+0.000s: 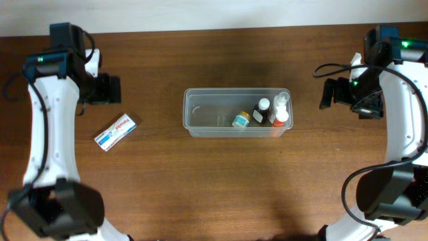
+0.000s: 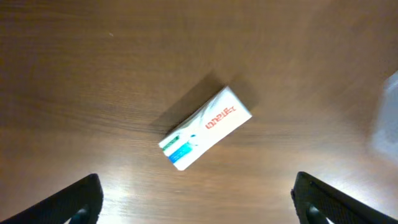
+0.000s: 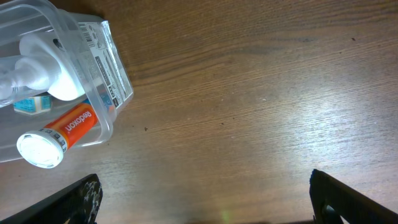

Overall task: Pack container
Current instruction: 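Move the left gripper to the white Panadol box and grasp it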

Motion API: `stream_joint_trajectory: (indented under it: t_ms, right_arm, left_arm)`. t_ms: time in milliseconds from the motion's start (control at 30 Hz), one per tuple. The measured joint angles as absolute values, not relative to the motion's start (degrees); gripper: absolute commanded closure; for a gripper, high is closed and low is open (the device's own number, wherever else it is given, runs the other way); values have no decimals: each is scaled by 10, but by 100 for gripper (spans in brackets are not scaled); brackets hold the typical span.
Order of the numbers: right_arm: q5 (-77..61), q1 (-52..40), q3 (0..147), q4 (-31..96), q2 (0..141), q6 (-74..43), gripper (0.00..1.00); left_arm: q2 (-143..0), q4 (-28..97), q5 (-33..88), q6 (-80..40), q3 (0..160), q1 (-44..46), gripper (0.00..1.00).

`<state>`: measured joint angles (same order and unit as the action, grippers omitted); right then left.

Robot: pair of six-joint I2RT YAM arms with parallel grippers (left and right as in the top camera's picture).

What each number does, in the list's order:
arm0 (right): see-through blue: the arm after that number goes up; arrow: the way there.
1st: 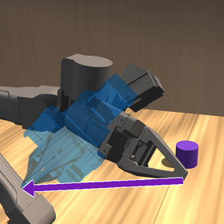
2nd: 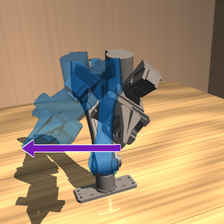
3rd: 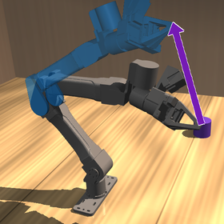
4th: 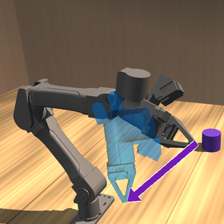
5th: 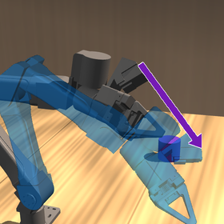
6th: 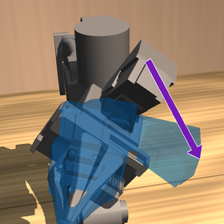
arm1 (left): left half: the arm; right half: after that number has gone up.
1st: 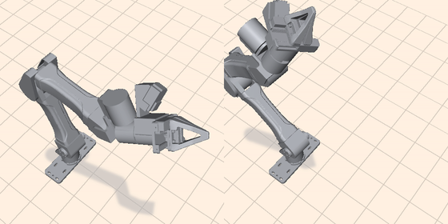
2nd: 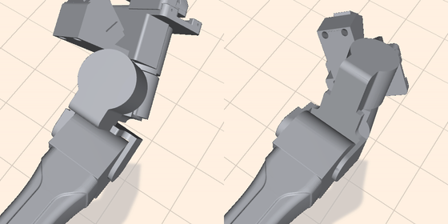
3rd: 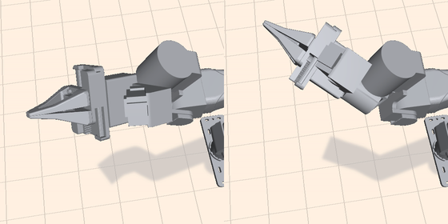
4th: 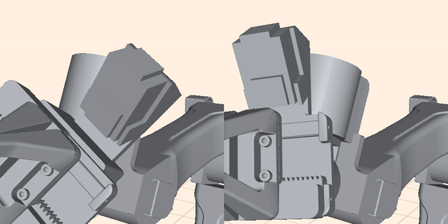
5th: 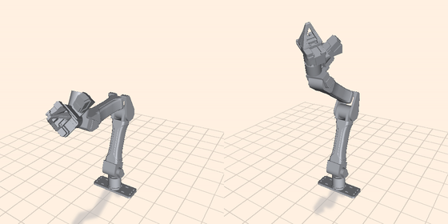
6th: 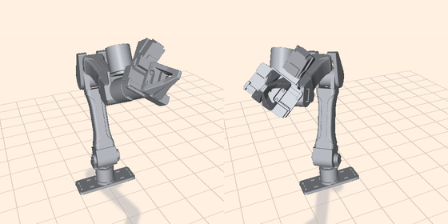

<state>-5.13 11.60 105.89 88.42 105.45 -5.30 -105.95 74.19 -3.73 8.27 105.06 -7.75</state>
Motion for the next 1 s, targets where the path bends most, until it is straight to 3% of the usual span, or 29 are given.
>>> stream_joint_trajectory:
  t_ms: [267,533,600,633,767,1000]
  right_arm:
    - [-51,116,1059,884,1054,-53,2]
    - [-51,116,1059,884,1054,-53,2]
    - [-51,116,1059,884,1054,-53,2]
    - [-51,116,1059,884,1054,-53,2]
    - [-51,116,1059,884,1054,-53,2]
    - [-51,116,1059,884,1054,-52,2]
  left_arm:
    - [-1197,744,-23,226,1017,-85,1]
    - [-1298,725,-21,259,1011,-84,2]
    - [-1309,722,-25,260,1011,-84,6]
    - [-1310,722,-27,259,1011,-84,18]
    - [-1311,721,-30,261,1011,-84,37]
    - [-1311,732,-30,250,1011,-84,52]
